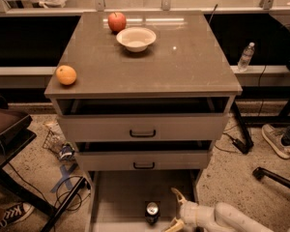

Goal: Pick pepsi can from bottom drawer and place on counter

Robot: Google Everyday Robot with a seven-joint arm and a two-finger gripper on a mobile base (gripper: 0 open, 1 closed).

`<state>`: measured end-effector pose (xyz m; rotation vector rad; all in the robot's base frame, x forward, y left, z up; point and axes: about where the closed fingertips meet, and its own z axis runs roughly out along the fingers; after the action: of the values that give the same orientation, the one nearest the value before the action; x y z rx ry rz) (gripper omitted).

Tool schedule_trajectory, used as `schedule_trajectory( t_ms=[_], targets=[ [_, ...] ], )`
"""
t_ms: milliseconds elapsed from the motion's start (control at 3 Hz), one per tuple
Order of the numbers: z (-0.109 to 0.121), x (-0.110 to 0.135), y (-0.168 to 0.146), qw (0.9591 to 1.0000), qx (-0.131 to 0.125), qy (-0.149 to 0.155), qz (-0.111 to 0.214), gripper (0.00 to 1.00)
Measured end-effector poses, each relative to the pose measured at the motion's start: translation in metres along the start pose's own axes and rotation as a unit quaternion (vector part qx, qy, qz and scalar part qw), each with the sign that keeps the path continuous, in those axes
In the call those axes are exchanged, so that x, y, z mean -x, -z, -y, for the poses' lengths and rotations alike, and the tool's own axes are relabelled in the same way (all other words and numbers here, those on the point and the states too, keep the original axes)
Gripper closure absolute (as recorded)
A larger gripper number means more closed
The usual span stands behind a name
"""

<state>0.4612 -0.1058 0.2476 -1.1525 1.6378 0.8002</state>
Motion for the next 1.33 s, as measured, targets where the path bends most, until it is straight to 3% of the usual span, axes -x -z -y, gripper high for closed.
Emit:
schedule_trajectory(
  t_ms=[333,1333],
  targets=[
    [-0.009,-0.01,-0.039,0.9997,0.022,-0.004,0.008,0.02],
    [-0.03,-0.018,-0.09,0.9978,0.06,-0.022,0.019,0.7]
  ],
)
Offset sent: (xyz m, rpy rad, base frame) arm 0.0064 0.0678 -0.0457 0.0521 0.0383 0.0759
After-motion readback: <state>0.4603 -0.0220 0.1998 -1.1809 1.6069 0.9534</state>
